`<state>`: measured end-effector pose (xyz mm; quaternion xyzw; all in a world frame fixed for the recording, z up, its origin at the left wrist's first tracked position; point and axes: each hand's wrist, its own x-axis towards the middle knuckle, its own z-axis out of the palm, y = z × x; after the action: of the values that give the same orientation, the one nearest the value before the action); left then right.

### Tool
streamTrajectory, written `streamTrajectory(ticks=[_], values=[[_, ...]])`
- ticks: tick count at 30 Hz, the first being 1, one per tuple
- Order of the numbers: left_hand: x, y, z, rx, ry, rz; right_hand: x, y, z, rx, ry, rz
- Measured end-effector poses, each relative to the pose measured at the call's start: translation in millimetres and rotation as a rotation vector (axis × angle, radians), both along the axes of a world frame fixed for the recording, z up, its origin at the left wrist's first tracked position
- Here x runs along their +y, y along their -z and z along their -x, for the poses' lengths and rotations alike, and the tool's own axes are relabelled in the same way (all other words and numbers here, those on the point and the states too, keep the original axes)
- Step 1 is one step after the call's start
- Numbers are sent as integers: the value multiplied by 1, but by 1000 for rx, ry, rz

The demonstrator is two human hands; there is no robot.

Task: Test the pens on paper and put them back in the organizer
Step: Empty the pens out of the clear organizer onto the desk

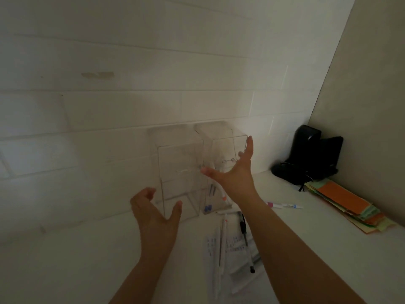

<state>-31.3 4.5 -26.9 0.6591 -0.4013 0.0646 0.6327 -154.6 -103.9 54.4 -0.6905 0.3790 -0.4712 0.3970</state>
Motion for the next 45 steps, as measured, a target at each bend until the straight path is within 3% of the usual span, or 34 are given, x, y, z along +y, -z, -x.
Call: streamTrajectory(ticks=[2,4,7,9,14,17,21,27,36,40,45], values=[[8,-3,10,-199,19,21,-2,5,1,9,30,-45],[11,-2,19,-382,188,-48,-1,10,4,28,82,-29],[6,0,36,-413,440,-202,3,12,8,0,108,1],[-1,3,47,-354,496,-262,5,12,16,-32,144,2],[-14,0,60,-349,530,-357,15,8,57,-231,273,22],[-16,-17,68,-379,535,-319,28,-2,92,-448,173,-17],[-15,-38,75,-499,365,-262,53,10,125,-575,3,-188],[14,-45,65,-698,353,-181,59,32,168,-716,-10,-506],[40,-76,31,-1112,202,-336,32,35,234,-225,-167,-397],[37,-95,40,-1339,162,-274,29,43,268,155,-209,-380],[30,-113,54,-1496,51,-206,34,53,273,155,-244,-422]])
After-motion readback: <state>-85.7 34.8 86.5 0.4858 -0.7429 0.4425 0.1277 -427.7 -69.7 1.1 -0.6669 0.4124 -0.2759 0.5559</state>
